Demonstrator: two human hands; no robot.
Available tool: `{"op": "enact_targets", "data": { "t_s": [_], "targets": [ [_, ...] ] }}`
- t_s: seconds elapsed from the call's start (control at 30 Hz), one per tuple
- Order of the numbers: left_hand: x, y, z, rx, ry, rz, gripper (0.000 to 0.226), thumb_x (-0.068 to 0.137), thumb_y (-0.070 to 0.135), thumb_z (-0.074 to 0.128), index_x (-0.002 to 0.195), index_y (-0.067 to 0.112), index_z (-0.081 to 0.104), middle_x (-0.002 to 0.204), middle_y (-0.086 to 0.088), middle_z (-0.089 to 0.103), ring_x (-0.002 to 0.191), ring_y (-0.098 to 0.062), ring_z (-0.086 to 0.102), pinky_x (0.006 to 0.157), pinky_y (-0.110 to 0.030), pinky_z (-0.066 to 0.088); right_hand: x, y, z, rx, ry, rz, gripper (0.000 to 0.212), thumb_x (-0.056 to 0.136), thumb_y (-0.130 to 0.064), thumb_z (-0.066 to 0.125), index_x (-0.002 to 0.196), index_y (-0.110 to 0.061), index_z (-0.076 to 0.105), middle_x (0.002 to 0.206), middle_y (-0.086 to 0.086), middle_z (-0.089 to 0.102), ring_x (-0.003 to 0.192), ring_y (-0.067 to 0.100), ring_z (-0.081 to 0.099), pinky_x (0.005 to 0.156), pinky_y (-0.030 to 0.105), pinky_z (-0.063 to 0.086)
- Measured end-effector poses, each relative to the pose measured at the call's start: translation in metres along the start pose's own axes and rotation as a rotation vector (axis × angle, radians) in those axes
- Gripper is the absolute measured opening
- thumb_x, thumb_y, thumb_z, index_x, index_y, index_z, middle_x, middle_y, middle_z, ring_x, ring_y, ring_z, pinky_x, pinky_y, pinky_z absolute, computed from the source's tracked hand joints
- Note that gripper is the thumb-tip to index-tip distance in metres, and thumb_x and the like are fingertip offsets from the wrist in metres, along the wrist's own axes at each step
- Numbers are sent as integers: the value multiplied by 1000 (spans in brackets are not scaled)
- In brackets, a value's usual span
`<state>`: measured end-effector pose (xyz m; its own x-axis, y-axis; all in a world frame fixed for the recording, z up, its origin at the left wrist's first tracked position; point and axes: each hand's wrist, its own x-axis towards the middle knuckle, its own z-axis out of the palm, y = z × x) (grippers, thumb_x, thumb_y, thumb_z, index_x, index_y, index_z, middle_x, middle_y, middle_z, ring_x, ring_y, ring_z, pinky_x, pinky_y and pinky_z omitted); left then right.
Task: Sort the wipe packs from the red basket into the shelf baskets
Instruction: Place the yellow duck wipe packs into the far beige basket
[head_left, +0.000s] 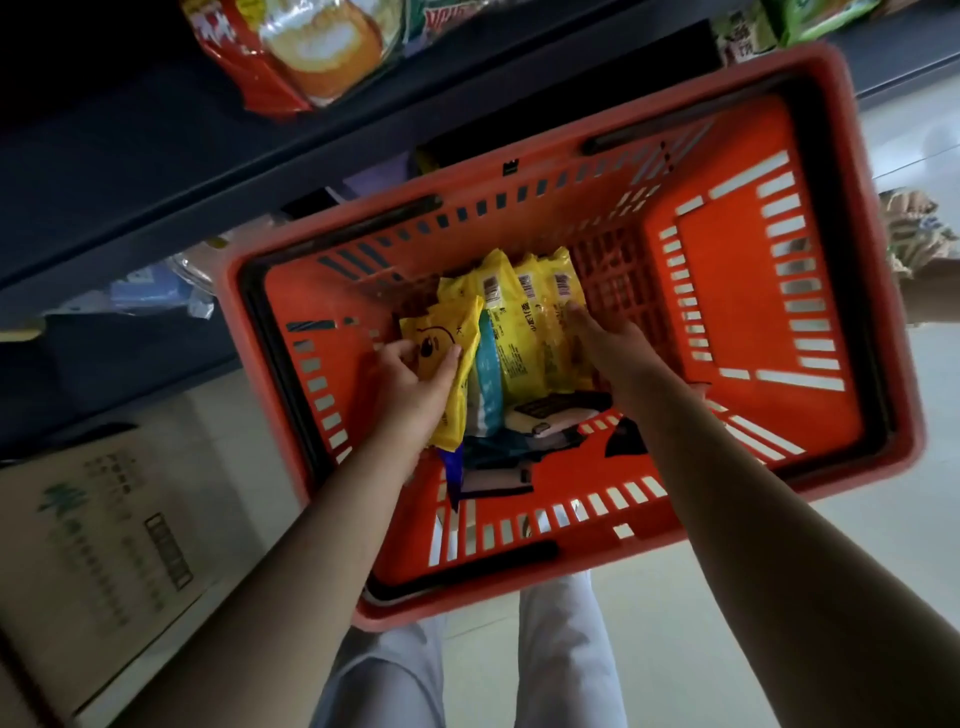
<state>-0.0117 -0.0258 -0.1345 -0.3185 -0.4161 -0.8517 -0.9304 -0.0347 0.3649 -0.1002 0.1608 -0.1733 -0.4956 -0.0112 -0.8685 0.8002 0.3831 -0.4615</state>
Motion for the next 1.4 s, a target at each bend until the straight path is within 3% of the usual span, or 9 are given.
{"op": "enact_targets", "data": {
  "t_s": [0.23,0.37,0.57,0.73,0.83,1.03,1.23,1.3,1.4],
  "targets": [
    [6,6,-3,-27,14,-69,87,77,51,73,147,22,30,148,-2,42,130,-28,46,98,-38,44,4,-2,3,-3,6,-15,71,78,-56,68,139,-27,44,132,-5,51,122,18,46,97,37,42],
    [1,10,-8,-112,28,-100,79,72,43,81,137,20,43,137,-1,50,124,-27,50,86,-35,43,-16,-15,2,134,46,-122,33,79,-32,77,107,-23,63,103,-9,67,99,12,63,79,34,55],
    [-42,31,-22,-151,36,-41,108,74,45,79,154,16,11,160,-7,19,145,-27,23,112,-46,28,-88,-48,-43,123,101,-353,19,88,-21,67,106,-16,64,101,6,72,92,21,71,79,48,59],
    [-142,75,-52,-229,-48,154,50,78,44,75,117,23,53,105,10,62,100,-14,59,70,-24,39,-197,-98,-77,460,-65,-345,27,87,-25,59,113,-20,65,115,14,69,106,34,67,84,53,54],
    [-223,99,-78,-243,-114,220,42,81,58,61,116,35,53,108,18,58,101,-9,57,84,-26,42,-276,-132,-86,520,-177,-327,33,97,-24,47,125,-11,57,117,16,68,107,33,66,87,53,54],
    [-372,119,-126,-544,-68,259,93,61,94,41,139,44,40,151,4,40,137,-23,40,112,-52,32,-418,-184,-78,196,-333,-467,71,79,-71,51,133,-26,54,131,6,61,115,23,62,96,46,50],
    [-451,117,-179,-715,11,510,45,89,68,43,121,38,55,118,3,67,105,-21,66,90,-47,54,-504,-217,-44,-144,-367,-707,102,57,-77,69,144,-46,25,143,-13,44,126,10,48,97,37,46],
    [-468,116,-203,-740,30,575,35,94,59,41,118,37,55,110,6,69,97,-17,69,80,-39,56,-516,-231,-23,-271,-376,-770,103,50,-81,73,140,-51,31,145,-12,45,141,17,33,108,49,38],
    [-484,108,-242,-743,35,647,33,96,54,43,122,36,54,106,5,72,90,-14,72,71,-34,57,-545,-245,12,-269,-486,-801,83,59,-68,79,131,-42,46,125,-12,63,123,14,56,102,46,47]
  ]
}}
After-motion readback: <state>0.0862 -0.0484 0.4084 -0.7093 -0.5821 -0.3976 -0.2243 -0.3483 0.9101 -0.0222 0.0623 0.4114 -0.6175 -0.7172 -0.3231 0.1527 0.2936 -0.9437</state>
